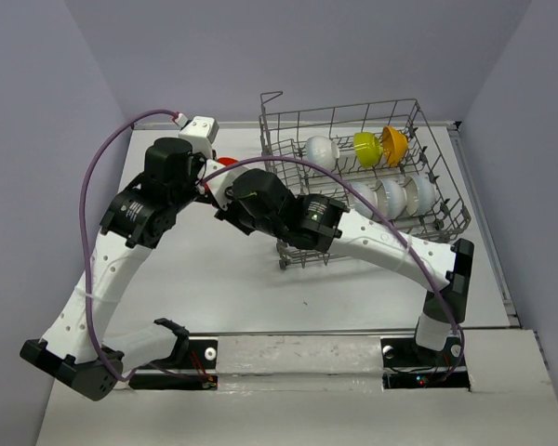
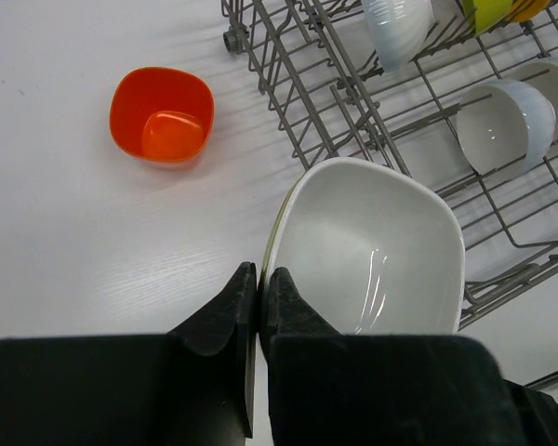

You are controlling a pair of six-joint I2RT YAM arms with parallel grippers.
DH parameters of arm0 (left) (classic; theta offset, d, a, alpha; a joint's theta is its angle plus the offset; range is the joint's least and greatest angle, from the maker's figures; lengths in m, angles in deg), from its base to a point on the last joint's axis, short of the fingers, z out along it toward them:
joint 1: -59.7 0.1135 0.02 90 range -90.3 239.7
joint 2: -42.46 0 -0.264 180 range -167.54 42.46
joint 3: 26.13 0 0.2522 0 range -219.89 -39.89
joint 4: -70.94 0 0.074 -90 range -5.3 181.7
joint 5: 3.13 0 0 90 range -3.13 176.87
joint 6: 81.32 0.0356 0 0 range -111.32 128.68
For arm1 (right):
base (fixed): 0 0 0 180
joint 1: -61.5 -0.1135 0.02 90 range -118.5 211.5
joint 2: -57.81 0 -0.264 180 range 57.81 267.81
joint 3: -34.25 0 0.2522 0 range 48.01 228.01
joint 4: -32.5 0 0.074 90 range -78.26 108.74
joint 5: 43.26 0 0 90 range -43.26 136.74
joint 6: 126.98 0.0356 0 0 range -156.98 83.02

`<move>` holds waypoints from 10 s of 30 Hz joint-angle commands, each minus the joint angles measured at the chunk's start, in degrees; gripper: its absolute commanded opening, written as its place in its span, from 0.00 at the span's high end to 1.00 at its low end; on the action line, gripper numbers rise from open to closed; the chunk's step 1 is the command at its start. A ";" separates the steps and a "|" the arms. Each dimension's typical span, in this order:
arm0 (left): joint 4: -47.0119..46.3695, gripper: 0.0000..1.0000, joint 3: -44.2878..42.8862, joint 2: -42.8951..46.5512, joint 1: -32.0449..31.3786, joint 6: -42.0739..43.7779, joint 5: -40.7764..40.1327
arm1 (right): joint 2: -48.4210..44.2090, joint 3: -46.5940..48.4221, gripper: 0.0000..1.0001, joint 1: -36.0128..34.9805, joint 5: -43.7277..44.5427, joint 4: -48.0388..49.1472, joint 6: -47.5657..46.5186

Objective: Load the bowls into the dish rack

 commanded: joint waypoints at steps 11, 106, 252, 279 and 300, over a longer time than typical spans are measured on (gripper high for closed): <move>-3.85 1.00 -5.32 2.07 -0.02 -1.04 -0.17 | 0.20 1.60 0.99 -0.24 4.47 0.75 4.16; -11.93 0.23 -6.12 2.68 -0.02 -6.31 -4.57 | 18.48 -27.14 0.99 42.57 -44.14 67.47 78.26; -21.00 0.29 -8.21 -26.74 11.13 -18.88 -13.90 | -26.95 -34.61 0.43 38.70 -7.92 24.49 40.99; -24.06 0.32 -3.48 -45.04 18.34 -17.92 -9.32 | -42.52 -41.38 0.36 38.70 -8.36 19.74 39.41; -24.85 0.48 -2.25 -48.91 18.34 -17.57 -5.89 | -40.76 -41.30 0.36 38.70 -9.68 19.39 38.98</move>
